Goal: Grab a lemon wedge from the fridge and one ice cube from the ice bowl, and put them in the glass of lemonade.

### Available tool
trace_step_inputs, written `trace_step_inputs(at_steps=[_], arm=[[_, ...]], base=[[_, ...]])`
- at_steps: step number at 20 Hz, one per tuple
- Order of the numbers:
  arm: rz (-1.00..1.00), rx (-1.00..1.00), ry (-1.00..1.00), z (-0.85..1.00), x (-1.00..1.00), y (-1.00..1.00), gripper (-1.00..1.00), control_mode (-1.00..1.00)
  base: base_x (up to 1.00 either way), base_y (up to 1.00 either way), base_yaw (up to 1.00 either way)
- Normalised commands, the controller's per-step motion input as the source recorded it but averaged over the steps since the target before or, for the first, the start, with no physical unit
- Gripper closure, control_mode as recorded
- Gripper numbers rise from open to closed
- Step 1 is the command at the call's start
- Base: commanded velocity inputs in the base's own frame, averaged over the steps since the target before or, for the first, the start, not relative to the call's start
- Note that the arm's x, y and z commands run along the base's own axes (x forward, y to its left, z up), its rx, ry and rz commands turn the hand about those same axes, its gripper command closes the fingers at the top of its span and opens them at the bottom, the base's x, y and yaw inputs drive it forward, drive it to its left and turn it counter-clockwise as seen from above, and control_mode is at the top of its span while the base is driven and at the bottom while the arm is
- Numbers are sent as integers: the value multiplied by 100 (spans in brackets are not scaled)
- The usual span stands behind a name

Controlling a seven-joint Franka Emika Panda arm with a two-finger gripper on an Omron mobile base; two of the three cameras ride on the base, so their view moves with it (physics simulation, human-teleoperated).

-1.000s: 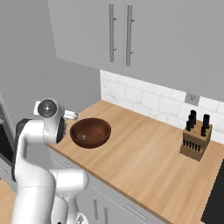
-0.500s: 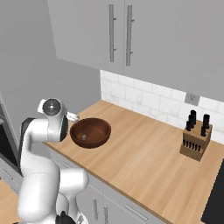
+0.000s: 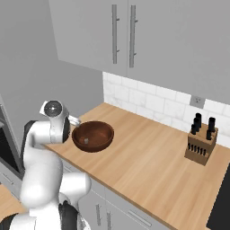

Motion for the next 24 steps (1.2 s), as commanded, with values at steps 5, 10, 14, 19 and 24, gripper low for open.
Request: trace_step_inputs(at_steps=[5,10,14,19,24], arm=[[-7,0,0,-3,27,11,100,-100],[-7,0,0,-10,25,13,100,-100],[-7,0,0,-1,20,6,100,-100],[-6,0,0,-10,12,0,100,-100],[-5,0,0,-16,9,7,100,-100]], base=[[0,0,0],[0,0,0],[0,0,0],[0,0,0],[0,0,0]])
